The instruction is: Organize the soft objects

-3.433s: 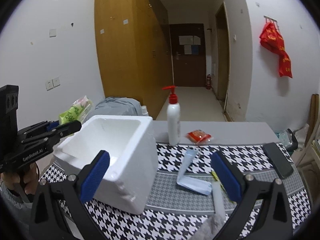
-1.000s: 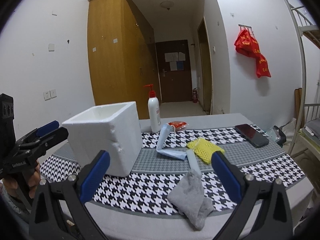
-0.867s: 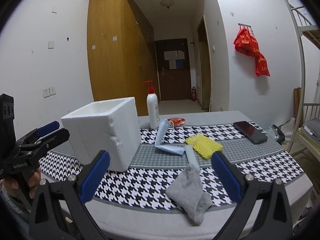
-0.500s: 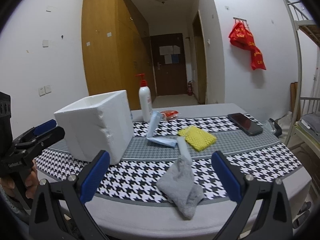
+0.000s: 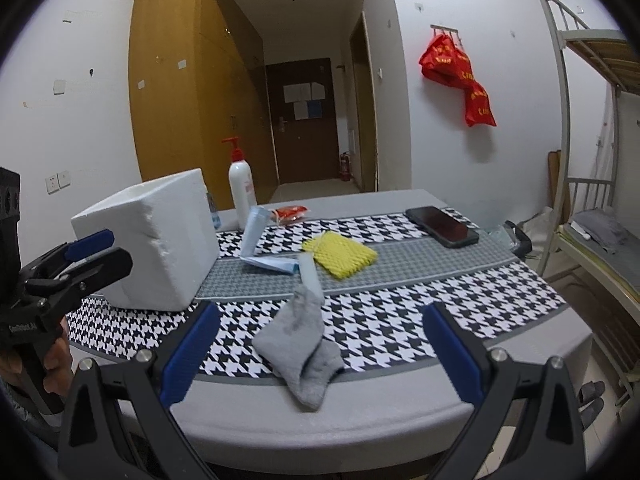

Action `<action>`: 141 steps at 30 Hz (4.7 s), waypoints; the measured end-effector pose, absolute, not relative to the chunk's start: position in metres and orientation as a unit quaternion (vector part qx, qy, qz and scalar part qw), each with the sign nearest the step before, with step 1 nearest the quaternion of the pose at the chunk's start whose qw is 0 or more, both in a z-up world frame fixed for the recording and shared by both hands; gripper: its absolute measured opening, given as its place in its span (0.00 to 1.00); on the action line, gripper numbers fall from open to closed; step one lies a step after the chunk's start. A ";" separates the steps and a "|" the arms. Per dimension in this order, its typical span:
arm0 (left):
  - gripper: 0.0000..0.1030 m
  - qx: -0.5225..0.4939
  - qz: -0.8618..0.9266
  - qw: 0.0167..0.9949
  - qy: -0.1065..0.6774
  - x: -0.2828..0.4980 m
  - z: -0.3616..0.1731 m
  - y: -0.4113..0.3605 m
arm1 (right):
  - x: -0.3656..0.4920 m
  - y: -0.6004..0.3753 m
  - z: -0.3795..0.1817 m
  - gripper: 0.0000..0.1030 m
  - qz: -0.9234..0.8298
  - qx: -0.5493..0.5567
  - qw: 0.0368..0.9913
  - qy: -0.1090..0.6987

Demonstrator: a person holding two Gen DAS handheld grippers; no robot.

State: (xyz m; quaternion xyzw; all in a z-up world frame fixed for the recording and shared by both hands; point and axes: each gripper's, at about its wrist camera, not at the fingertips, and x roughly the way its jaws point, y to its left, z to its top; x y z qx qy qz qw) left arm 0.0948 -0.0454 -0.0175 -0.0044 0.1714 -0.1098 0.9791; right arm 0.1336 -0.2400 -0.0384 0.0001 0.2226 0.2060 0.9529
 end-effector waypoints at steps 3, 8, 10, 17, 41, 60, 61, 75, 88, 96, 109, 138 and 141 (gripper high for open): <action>0.99 -0.004 -0.112 0.978 0.179 0.100 -0.019 -0.048 | 0.138 -0.240 -0.043 0.99 0.211 -0.001 0.950 0.229; 0.99 0.008 -0.100 0.979 0.177 0.105 -0.022 -0.054 | 0.148 -0.236 -0.054 0.99 0.230 -0.007 0.942 0.246; 0.99 0.011 -0.097 0.979 0.181 0.108 -0.025 -0.055 | 0.153 -0.233 -0.059 0.99 0.241 -0.009 0.937 0.254; 0.99 0.003 -0.084 0.977 0.193 0.118 -0.032 -0.054 | 0.165 -0.225 -0.077 0.99 0.279 -0.017 0.920 0.273; 0.99 0.011 -0.064 0.970 0.233 0.146 -0.038 -0.063 | 0.200 -0.200 -0.112 0.54 0.329 -0.078 0.878 0.338; 0.99 0.005 -0.067 0.963 0.262 0.171 -0.046 -0.083 | 0.201 -0.246 -0.088 0.20 0.336 -0.019 0.890 0.309; 0.99 0.004 -0.068 0.962 0.264 0.173 -0.047 -0.084 | 0.203 -0.252 -0.086 0.19 0.326 -0.013 0.894 0.308; 0.99 -0.011 -0.057 0.947 0.315 0.207 -0.061 -0.095 | 0.222 -0.298 -0.091 0.20 0.266 0.031 0.910 0.315; 0.96 -0.026 -0.018 0.933 0.360 0.247 -0.077 -0.120 | 0.236 -0.310 -0.111 0.20 0.241 0.036 0.911 0.332; 0.75 -0.025 0.019 0.923 0.383 0.269 -0.085 -0.131 | 0.236 -0.315 -0.115 0.20 0.245 0.044 0.910 0.331; 0.60 -0.034 0.046 0.902 0.428 0.287 -0.101 -0.133 | 0.234 -0.316 -0.116 0.25 0.237 0.039 0.913 0.331; 0.18 -0.016 0.000 0.919 0.393 0.261 -0.080 -0.124 | 0.233 -0.313 -0.107 0.76 0.187 0.013 0.921 0.341; 0.18 -0.012 -0.013 0.923 0.384 0.248 -0.074 -0.122 | 0.232 -0.314 -0.106 0.78 0.182 0.008 0.922 0.341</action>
